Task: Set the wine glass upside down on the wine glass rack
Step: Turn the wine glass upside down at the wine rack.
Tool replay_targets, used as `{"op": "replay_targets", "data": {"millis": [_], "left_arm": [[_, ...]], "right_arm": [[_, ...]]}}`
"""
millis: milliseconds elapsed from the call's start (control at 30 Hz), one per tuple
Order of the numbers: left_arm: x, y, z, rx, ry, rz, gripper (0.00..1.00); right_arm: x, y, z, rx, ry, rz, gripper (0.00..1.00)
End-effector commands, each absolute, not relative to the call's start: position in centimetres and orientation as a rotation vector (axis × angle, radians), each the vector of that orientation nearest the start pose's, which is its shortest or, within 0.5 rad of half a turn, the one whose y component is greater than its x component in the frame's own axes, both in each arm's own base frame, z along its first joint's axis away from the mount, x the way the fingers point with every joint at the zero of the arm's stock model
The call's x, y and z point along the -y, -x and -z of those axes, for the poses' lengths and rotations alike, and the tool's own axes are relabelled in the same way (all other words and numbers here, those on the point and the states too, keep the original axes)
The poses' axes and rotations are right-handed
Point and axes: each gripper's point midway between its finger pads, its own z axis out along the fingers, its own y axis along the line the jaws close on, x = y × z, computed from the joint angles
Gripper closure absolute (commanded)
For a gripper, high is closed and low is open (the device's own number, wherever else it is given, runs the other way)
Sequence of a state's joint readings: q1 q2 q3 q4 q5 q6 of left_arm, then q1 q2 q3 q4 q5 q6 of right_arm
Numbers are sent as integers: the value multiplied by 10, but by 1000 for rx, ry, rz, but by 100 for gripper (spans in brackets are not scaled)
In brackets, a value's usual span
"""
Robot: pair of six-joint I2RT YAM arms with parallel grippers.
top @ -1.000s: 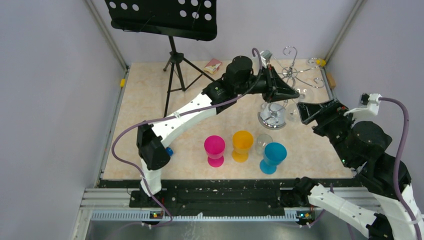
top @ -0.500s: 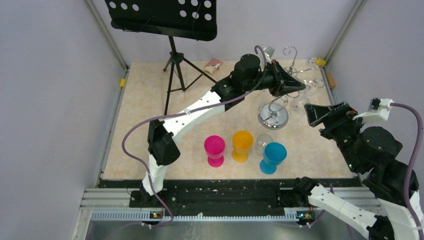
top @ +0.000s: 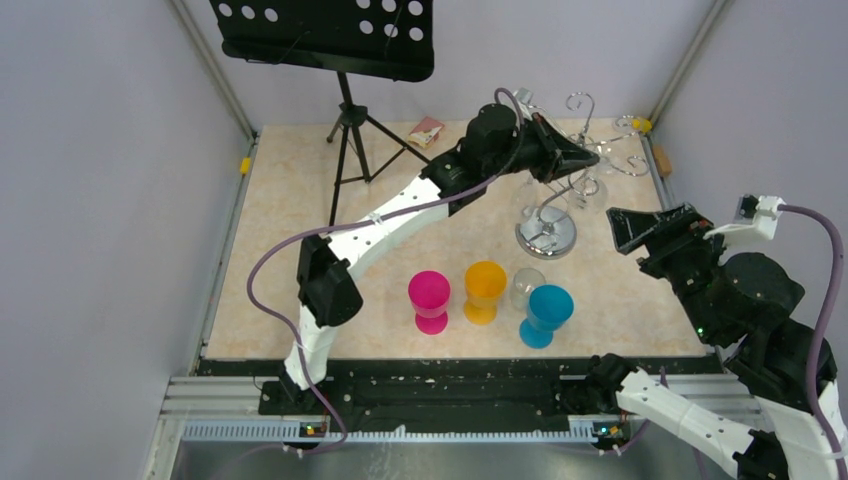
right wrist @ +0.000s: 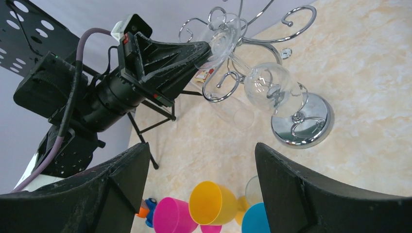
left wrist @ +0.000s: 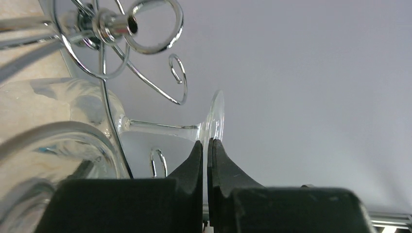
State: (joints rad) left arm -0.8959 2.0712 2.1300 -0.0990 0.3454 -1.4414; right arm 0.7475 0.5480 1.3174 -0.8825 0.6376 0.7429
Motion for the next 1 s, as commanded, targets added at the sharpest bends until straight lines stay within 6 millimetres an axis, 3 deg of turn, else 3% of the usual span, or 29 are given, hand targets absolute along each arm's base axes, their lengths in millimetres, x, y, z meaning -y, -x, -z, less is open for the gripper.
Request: {"op": "replay_targets", "data": {"millis": [0,333,967], "left_arm": [[521,-314,-447,-1902,202,1955,100],[496,-331,-444,-1882,260,1888,100],[476,-298,-446,-1926,175,1901,100]], "right_arm": [[-51,-174,-416,-1616,-456,-596,19],[-56,-177,-415,-1616,-447,-604,19],[-64,-181,-413,-1625,-432,-616,19]]}}
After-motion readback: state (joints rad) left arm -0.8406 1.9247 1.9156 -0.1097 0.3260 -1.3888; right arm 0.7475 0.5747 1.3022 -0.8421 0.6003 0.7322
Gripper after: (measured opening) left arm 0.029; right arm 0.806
